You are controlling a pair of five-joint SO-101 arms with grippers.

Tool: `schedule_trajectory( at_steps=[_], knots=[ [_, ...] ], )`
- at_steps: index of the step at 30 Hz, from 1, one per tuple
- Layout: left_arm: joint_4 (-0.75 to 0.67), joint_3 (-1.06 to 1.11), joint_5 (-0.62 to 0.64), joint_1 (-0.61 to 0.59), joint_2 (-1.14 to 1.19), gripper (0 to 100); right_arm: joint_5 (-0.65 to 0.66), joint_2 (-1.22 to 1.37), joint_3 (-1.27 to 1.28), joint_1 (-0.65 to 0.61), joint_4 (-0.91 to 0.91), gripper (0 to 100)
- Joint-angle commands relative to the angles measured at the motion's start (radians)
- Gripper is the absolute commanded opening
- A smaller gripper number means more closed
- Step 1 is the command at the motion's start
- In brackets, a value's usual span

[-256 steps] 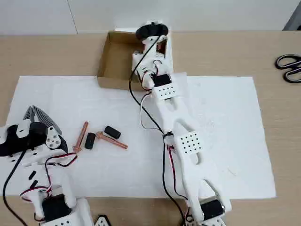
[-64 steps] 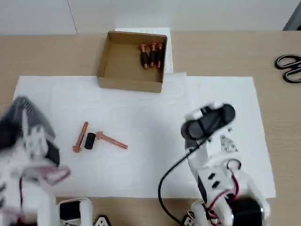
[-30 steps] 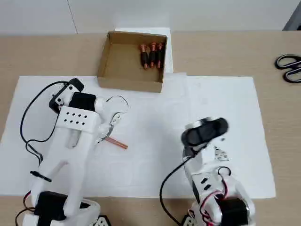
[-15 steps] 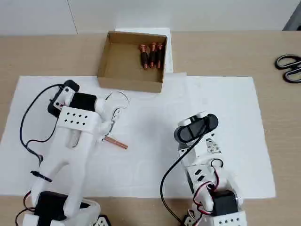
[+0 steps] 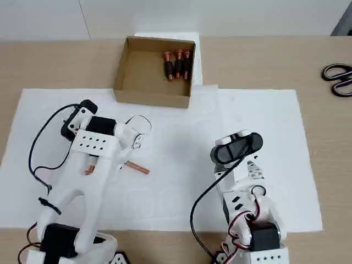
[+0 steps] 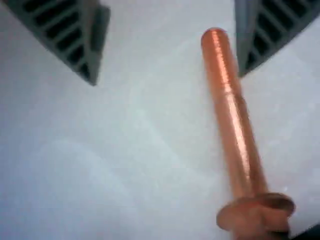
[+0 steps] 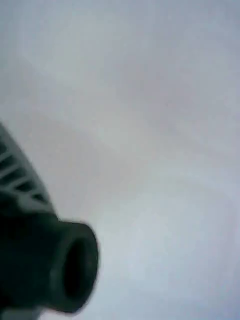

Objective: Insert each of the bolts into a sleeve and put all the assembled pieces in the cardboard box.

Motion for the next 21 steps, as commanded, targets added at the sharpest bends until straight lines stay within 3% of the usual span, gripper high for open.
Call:
schedule_trajectory(
  at_steps=[1, 15, 21],
  knots=[
    [-0.018, 0.013, -0.003, 0.002, -0.003, 20, 0.011, -0.013, -0.008, 0.004, -0.025, 0.4],
    [-0.071, 0.081, -0.006, -0.080, -0.002, 20, 0.011, -0.013, -0.006, 0.007, -0.024, 0.4],
    [-0.071, 0.061, -0.008, -0.078, 0.117, 20, 0.011, -0.013, -0.008, 0.008, -0.021, 0.4]
  ],
)
